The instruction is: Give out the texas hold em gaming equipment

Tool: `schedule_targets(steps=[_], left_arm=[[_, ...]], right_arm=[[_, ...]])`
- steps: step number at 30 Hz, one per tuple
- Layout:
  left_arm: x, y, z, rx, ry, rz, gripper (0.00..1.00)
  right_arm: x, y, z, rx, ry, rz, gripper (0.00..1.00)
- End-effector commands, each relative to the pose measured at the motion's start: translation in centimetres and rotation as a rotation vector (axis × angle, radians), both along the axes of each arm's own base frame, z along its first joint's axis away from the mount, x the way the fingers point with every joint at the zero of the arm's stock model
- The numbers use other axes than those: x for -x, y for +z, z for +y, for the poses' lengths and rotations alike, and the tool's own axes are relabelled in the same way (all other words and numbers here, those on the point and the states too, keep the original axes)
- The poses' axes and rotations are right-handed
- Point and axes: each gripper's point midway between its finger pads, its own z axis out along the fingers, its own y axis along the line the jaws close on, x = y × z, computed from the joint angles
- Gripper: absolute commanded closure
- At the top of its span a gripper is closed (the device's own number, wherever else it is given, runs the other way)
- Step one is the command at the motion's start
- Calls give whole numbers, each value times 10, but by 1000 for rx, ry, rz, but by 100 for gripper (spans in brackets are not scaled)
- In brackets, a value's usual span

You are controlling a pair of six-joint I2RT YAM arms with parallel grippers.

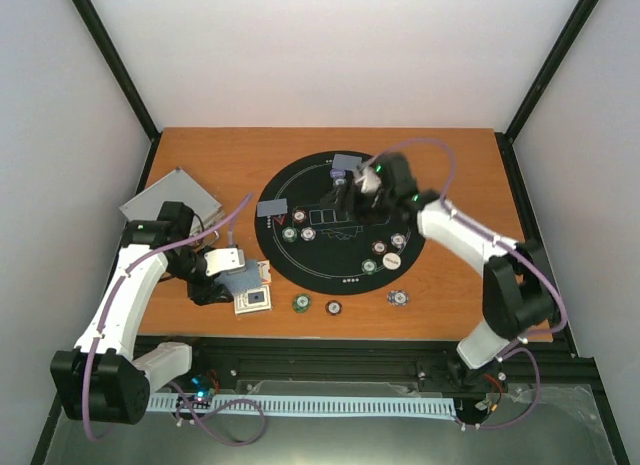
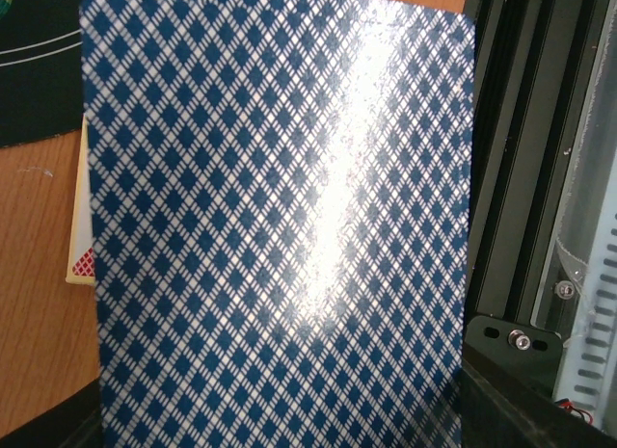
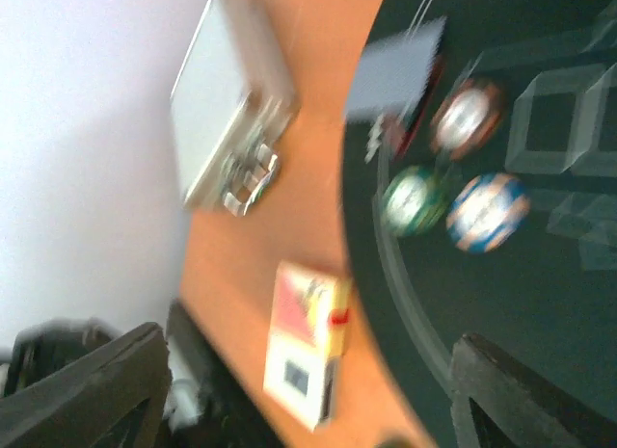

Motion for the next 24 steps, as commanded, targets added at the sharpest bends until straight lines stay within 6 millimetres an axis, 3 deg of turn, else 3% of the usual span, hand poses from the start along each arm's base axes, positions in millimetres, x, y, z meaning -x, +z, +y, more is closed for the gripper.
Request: schedule_targets(steps=[1, 5, 8, 16, 24], left_arm=[[6, 4, -3, 22, -26, 2, 99], [6, 5, -4, 25, -29, 1, 99], [5, 7, -4, 27, -29, -2, 99], [8, 9, -5, 33, -32, -5, 99], [8, 8, -6, 36, -32, -2, 99]], right_arm=[[81, 3, 56, -141, 125, -14, 18], [144, 12, 94, -218, 220, -40, 11], [169, 5, 114, -228, 267, -23, 10], [196, -4, 162, -246, 390, 14, 11], [204, -11, 187, -265, 436, 42, 13]])
